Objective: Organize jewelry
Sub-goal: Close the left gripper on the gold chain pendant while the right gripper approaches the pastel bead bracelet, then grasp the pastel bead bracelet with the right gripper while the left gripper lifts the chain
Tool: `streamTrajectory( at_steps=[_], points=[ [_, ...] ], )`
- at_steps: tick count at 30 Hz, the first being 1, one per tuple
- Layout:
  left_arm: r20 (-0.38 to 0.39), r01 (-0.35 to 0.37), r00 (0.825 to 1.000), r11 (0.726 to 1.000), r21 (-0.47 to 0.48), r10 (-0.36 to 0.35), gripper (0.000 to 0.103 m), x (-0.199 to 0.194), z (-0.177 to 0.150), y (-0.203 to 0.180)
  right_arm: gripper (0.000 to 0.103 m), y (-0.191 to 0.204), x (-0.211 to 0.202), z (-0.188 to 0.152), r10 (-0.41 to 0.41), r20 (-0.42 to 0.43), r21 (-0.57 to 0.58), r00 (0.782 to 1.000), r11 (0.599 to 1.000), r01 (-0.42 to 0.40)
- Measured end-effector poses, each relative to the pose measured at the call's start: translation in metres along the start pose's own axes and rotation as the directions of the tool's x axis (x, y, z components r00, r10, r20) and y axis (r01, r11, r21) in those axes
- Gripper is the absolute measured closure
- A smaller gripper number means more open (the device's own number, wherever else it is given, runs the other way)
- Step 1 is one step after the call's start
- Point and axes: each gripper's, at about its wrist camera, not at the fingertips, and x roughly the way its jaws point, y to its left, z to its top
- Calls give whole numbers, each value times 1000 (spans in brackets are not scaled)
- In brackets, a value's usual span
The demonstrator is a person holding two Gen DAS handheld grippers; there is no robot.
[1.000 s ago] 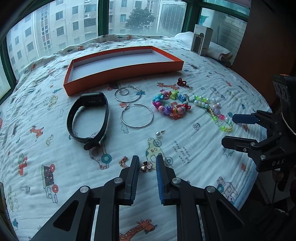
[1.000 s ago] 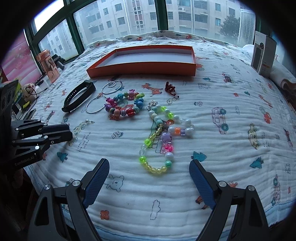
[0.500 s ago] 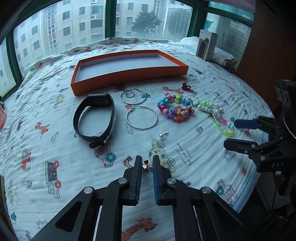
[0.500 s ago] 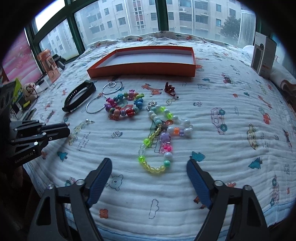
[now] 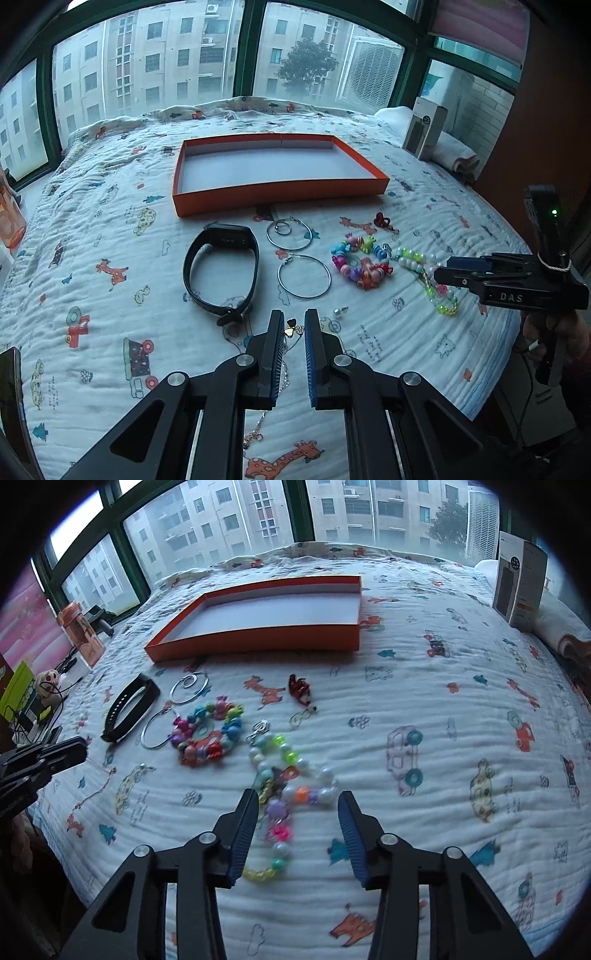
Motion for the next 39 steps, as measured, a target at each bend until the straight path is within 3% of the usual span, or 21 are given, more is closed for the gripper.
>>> streamTrajectory(
  at_steps=[8,21,24,27,39],
  points=[
    [3,0,1000,1000,-25,0,92,0,5,8,75,-9,10,13,-21,-16,-40,1000,999,21],
    [-18,-7,1000,999,-35,7,92,12,9,12,80,-4,17,16,-47,-48,-179,998,983,38],
    [-17,-11,1000,999,-37,10,92,12,11,12,90,0,18,16,-40,-51,-202,998,979,29],
    [-7,-13,1000,999,-43,12,92,9,14,14,91,6,17,15,-63,-39,-228,997,972,52],
    [141,-20,990,999,-29,24,92,-58,56,21,91,24,-56,47,50,112,-193,992,981,-27]
  ],
)
